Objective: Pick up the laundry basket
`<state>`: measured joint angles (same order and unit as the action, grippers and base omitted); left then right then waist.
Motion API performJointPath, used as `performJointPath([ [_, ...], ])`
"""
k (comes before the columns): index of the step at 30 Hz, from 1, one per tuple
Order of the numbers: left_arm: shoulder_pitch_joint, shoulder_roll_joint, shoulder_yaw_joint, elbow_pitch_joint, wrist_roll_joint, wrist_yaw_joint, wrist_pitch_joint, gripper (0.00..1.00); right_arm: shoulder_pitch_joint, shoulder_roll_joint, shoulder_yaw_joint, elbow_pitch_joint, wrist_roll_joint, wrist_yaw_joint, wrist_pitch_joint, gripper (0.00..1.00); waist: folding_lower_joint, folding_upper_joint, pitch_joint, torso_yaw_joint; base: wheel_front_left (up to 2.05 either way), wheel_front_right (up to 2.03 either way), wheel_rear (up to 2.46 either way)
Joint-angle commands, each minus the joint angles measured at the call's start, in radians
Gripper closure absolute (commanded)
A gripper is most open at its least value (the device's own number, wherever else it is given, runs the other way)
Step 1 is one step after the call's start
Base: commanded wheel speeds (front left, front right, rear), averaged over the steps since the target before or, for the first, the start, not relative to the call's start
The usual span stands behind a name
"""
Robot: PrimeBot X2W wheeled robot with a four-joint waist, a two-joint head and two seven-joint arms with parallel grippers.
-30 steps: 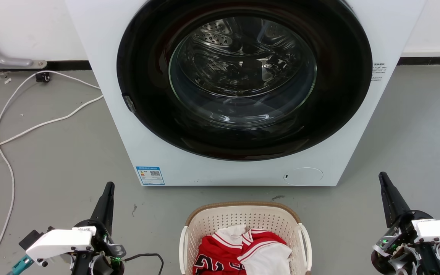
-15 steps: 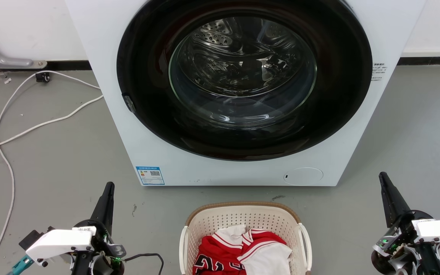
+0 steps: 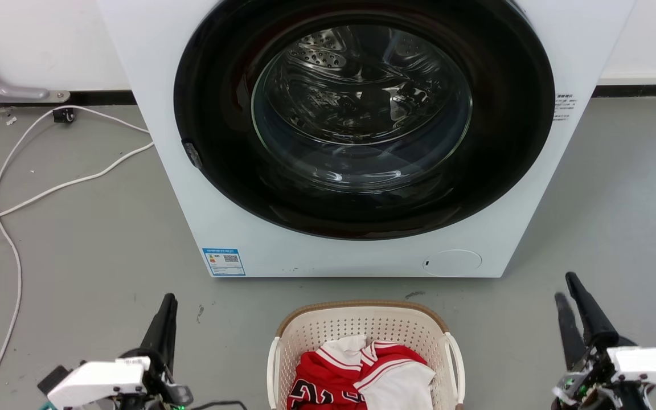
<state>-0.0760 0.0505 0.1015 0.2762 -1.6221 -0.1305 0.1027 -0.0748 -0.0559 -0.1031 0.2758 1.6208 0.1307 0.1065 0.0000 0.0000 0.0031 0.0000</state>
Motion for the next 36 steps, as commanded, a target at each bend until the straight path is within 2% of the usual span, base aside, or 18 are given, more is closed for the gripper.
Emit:
performJointPath([
  [1, 0.000, 0.001, -0.004, -0.016, 0.010, 0.000, -0.017, 0.00, 0.001, 0.000, 0.005, -0.010, -0.012, 0.000, -0.017, 0.00, 0.0000, 0.0000, 0.000, 0.000, 0.00, 0.00, 0.00],
  [7, 0.005, 0.001, 0.000, -0.036, 0.098, 0.000, -0.046, 0.00, 0.005, 0.000, 0.002, -0.025, -0.087, 0.000, -0.047, 0.00, 0.0000, 0.0000, 0.002, 0.000, 0.00, 0.00, 0.00],
  [24, 0.015, 0.001, -0.028, -0.153, 0.474, 0.052, -0.123, 0.00, 0.020, 0.001, 0.019, -0.158, -0.564, 0.000, -0.124, 0.00, 0.0000, 0.0000, 0.017, 0.001, 0.00, 0.00, 0.00],
  [36, 0.027, 0.001, -0.044, -0.190, 0.659, 0.068, -0.167, 0.00, 0.038, 0.002, 0.027, -0.189, -0.794, 0.000, -0.168, 0.00, 0.0000, 0.0000, 0.026, 0.001, 0.00, 0.00, 0.00],
])
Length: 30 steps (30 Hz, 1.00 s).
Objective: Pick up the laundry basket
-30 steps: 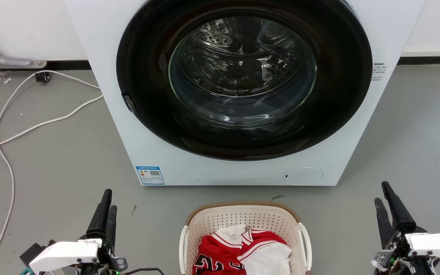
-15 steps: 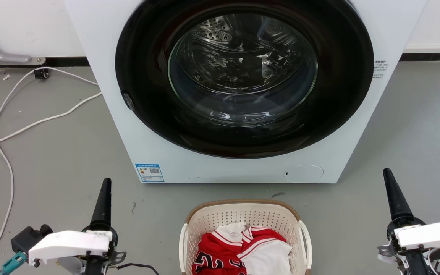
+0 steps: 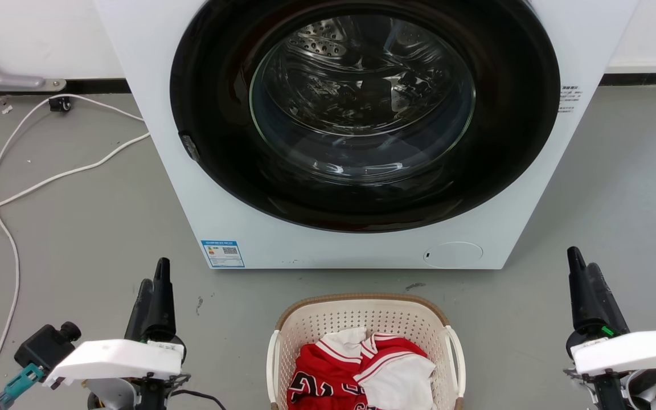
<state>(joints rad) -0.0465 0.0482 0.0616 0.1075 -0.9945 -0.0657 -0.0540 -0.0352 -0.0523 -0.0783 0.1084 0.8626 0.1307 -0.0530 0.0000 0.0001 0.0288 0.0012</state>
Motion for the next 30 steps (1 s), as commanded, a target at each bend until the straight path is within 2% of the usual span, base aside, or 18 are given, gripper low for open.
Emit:
performJointPath([
  [1, -0.001, 0.003, -0.007, -0.022, 0.054, 0.002, -0.013, 0.00, 0.000, -0.001, 0.003, -0.024, -0.051, 0.000, -0.012, 0.00, 0.0000, -0.0001, 0.001, 0.000, 0.00, 0.00, 0.00],
  [15, 0.025, 0.003, -0.038, -0.060, 0.280, 0.029, -0.057, 0.00, 0.020, -0.001, 0.020, -0.057, -0.257, 0.000, -0.057, 0.00, 0.0000, -0.0001, 0.004, 0.001, 0.00, 0.00, 0.00],
  [30, 0.052, 0.003, -0.050, -0.094, 0.439, 0.015, -0.096, 0.00, 0.047, 0.000, 0.040, -0.109, -0.434, 0.000, -0.096, 0.00, 0.0000, -0.0001, 0.006, 0.000, 0.00, 0.00, 0.00],
])
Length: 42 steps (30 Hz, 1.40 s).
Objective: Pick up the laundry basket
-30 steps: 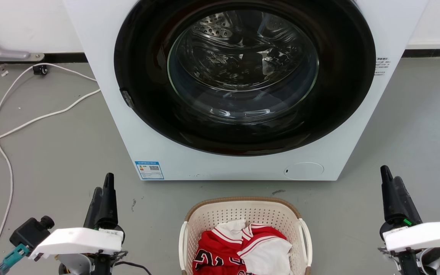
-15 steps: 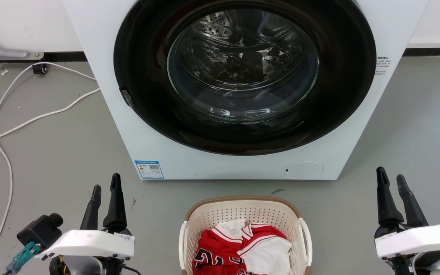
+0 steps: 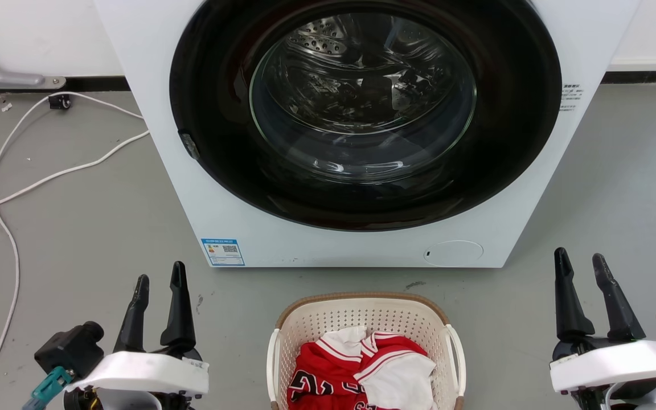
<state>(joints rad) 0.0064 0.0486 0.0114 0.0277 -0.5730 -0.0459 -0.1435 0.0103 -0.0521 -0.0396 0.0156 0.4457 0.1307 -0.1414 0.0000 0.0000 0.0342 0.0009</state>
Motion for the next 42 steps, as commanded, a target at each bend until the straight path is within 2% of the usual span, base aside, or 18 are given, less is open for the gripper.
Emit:
performJointPath([
  [1, 0.000, 0.003, -0.001, -0.015, 0.027, -0.005, -0.009, 0.00, 0.004, 0.000, 0.003, -0.019, -0.030, 0.000, -0.010, 0.00, 0.0000, 0.0000, 0.001, 0.000, 0.00, 0.00, 0.00],
  [26, 0.038, 0.003, -0.012, -0.017, 0.254, -0.017, -0.067, 0.00, 0.051, 0.001, 0.019, -0.057, -0.301, 0.000, -0.068, 0.00, 0.0000, 0.0000, 0.009, 0.003, 0.00, 0.00, 0.00],
  [28, 0.046, 0.003, -0.013, -0.012, 0.305, -0.015, -0.079, 0.00, 0.062, 0.002, 0.023, -0.057, -0.360, 0.000, -0.080, 0.00, 0.0000, 0.0000, 0.008, 0.002, 0.00, 0.00, 0.00],
  [42, 0.067, 0.002, -0.023, -0.001, 0.414, -0.001, -0.106, 0.00, 0.079, 0.003, 0.025, -0.057, -0.488, 0.000, -0.107, 0.00, 0.0000, 0.0000, 0.008, 0.003, 0.00, 0.00, 0.00],
])
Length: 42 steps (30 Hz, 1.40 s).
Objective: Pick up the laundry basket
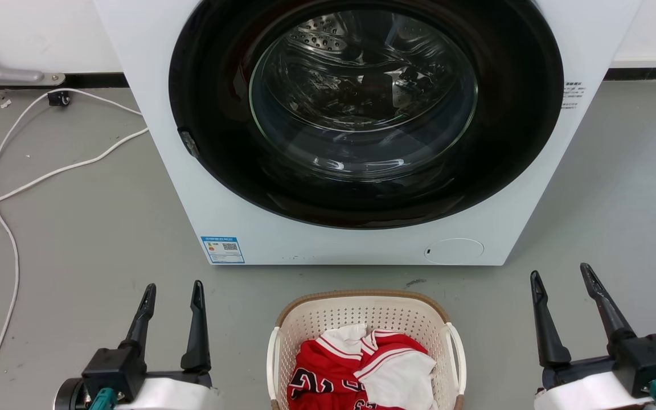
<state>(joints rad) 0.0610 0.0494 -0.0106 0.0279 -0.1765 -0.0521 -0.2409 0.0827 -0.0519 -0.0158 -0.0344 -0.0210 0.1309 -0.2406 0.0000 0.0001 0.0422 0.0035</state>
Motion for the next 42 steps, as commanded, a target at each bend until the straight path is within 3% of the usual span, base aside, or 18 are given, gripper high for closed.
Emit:
performJointPath([
  [1, 0.014, 0.002, -0.002, 0.000, 0.025, 0.006, -0.010, 0.00, 0.009, 0.002, 0.002, -0.006, -0.028, 0.000, -0.009, 0.00, 0.0000, -0.0001, 0.001, 0.000, 0.00, 0.00, 0.00],
  [11, 0.026, 0.002, -0.005, 0.003, 0.094, 0.011, -0.027, 0.00, 0.023, 0.003, 0.001, -0.008, -0.109, 0.000, -0.027, 0.00, 0.0000, -0.0001, 0.004, -0.003, 0.00, 0.00, 0.00],
  [42, 0.027, 0.001, -0.010, 0.009, 0.091, 0.025, -0.026, 0.00, 0.022, 0.003, -0.014, 0.016, -0.072, 0.000, -0.025, 0.00, 0.0000, -0.0001, 0.002, -0.003, 0.00, 0.00, 0.00],
])
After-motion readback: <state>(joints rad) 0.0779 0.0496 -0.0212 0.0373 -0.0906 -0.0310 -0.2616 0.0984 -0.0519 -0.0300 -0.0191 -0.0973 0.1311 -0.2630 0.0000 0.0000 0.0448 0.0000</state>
